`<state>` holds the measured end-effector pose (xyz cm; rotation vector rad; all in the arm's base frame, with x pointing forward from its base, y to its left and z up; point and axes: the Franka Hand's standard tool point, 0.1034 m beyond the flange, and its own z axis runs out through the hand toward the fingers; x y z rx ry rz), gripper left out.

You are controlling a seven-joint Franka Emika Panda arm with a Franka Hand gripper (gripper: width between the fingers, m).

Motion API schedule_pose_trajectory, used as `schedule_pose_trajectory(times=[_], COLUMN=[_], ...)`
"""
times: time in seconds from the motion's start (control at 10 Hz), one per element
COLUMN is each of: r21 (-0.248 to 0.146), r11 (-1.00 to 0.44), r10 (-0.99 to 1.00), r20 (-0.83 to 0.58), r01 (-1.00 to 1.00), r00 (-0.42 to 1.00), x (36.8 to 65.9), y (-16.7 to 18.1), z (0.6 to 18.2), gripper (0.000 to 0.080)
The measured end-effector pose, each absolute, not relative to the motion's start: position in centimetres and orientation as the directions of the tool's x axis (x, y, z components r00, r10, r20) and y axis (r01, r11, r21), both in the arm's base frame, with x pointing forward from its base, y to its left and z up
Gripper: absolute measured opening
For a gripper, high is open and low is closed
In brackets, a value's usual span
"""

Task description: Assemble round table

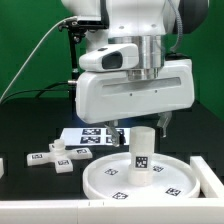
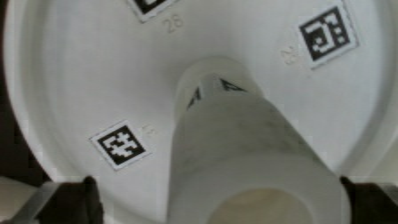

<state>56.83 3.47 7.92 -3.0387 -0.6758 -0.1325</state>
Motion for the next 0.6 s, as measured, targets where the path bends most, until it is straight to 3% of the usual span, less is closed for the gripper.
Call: schedule_pose_trajectory(times=[0.4,0.6], r21=[0.004,0.003], r11=[-0.783,-0.786], r10=[0.621,0.618], r20=[0.052,0.047], r01=[0.622,0.619], r00=[0.782,0.785], x=[56.4,56.2], y=[4.8,5.0], z=[7.8,7.7], gripper=[0.0649,0.0649])
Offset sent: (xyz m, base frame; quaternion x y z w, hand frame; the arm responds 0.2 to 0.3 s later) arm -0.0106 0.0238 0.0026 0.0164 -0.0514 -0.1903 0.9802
